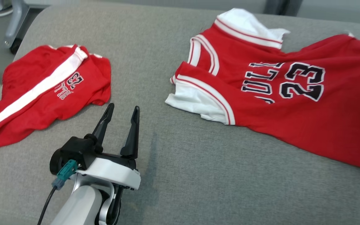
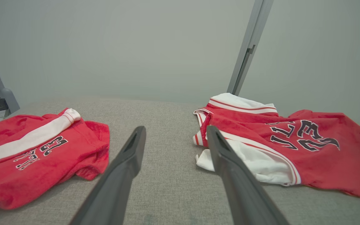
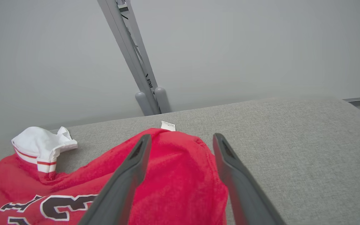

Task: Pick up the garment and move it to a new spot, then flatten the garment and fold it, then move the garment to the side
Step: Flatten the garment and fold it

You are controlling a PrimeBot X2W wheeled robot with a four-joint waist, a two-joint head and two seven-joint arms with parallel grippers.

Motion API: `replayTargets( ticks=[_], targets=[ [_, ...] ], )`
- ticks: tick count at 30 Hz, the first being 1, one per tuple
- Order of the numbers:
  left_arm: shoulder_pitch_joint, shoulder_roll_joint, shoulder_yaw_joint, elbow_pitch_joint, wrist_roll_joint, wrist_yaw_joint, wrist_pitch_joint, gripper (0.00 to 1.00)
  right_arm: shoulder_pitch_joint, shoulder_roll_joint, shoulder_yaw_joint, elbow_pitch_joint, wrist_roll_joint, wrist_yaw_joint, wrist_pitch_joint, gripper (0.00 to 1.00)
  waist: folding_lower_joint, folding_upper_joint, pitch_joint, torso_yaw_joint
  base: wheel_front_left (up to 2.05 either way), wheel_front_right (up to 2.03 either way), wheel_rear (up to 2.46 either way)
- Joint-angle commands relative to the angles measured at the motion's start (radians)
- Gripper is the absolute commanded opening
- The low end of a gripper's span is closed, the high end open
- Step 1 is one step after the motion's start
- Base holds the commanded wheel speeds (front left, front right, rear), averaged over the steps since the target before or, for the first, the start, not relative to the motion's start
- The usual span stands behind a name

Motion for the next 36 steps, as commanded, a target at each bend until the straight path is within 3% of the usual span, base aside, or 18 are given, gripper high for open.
replayTargets(
  ticks=[1, 6, 10, 21, 26, 36],
  targets=[
    [0.009, 0.010, 0.006, 0.000, -0.006, 0.004, -0.003, 1.00, 0.028, 0.001, 0.015, -0.013, 0.014, 0.002, -0.020, 1.00, 0.0000, 0.0000, -0.048, -0.040, 0.00, 0.00, 0.00],
    [0.046, 0.027, 0.019, 0.004, -0.018, 0.013, 0.001, 1.00, 0.130, 0.032, 0.088, -0.107, 0.078, 0.002, -0.081, 1.00, 0.0000, 0.0000, -0.127, -0.097, 0.00, 0.00, 0.00],
    [0.078, 0.046, 0.029, -0.006, -0.028, 0.026, 0.010, 1.00, 0.277, 0.062, 0.121, -0.259, 0.124, 0.002, -0.129, 1.00, 0.0000, 0.0000, -0.187, -0.146, 0.00, 0.00, 0.00],
    [0.154, 0.065, 0.043, -0.042, -0.045, 0.054, 0.015, 1.00, 0.677, 0.198, 0.108, -0.623, 0.080, 0.002, -0.222, 1.00, 0.0000, 0.0000, -0.254, -0.195, 0.00, 0.00, 0.00],
    [0.175, 0.060, 0.052, -0.053, -0.056, 0.063, 0.007, 1.00, 0.793, 0.237, 0.088, -0.768, 0.006, 0.002, -0.260, 1.00, 0.0000, 0.0000, -0.248, -0.192, 0.00, 0.00, 0.00],
    [0.176, 0.054, 0.046, -0.051, -0.053, 0.055, -0.005, 1.00, 0.920, 0.312, 0.044, -0.865, -0.066, 0.002, -0.329, 1.00, 0.0000, 0.0000, -0.228, -0.183, 0.00, 0.00, 0.00]
  ],
)
